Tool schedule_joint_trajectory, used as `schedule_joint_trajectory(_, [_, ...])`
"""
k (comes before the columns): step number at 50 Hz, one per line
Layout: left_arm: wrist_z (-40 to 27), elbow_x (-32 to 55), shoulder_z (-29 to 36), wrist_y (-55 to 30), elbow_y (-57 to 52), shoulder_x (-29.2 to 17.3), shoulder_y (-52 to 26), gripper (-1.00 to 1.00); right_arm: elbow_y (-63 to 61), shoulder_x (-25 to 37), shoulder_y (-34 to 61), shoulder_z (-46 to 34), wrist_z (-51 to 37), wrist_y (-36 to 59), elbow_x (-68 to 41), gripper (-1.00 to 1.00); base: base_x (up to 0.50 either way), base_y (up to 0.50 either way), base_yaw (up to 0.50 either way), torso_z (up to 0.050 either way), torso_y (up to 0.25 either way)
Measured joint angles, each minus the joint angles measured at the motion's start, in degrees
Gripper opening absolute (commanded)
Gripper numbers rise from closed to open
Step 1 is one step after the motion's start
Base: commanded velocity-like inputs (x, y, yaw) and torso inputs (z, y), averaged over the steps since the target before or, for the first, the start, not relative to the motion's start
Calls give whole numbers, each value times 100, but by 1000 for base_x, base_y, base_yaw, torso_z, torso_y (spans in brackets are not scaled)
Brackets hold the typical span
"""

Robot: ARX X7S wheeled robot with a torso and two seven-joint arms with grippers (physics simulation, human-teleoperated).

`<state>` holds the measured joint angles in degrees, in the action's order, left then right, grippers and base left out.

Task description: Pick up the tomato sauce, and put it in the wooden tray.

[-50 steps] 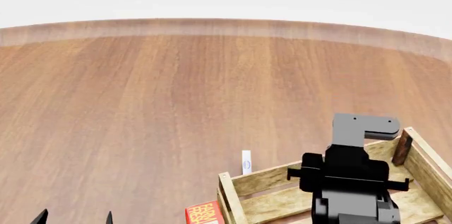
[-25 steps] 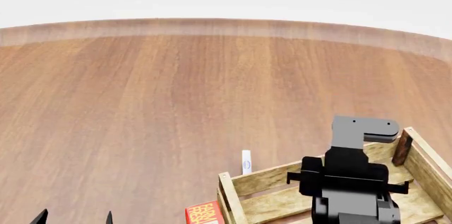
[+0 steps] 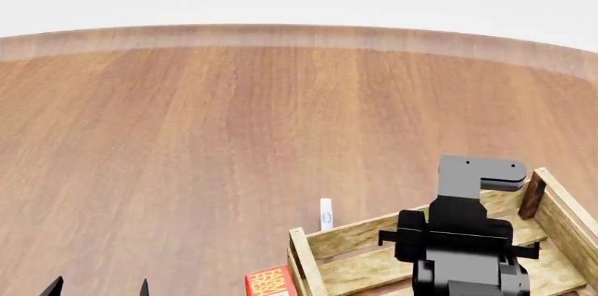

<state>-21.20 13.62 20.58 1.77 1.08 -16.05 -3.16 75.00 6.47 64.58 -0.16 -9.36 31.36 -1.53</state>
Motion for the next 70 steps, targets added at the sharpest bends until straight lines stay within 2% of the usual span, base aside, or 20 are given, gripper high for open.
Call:
schedule_joint_trajectory(11, [-12,7,21,21,20,-10,-8,100,0,1,1,2,16,20,5,-100,0,0,0,0,0])
schedule_joint_trajectory(12, [-14,7,23,22,20,-11,-8,100,0,1,1,-1,16,23,7,100,0,0,0,0,0])
schedule_joint_trajectory(57, [-83,53,100,27,14,-60,-32,100,0,-6,26,-148,133,70,128,100,0,0,0,0,0])
schedule_joint_trajectory(70, [-108,64,120,17,6,-74,-39,100,0,-11,8,-216,377,-372,129,100,0,0,0,0,0])
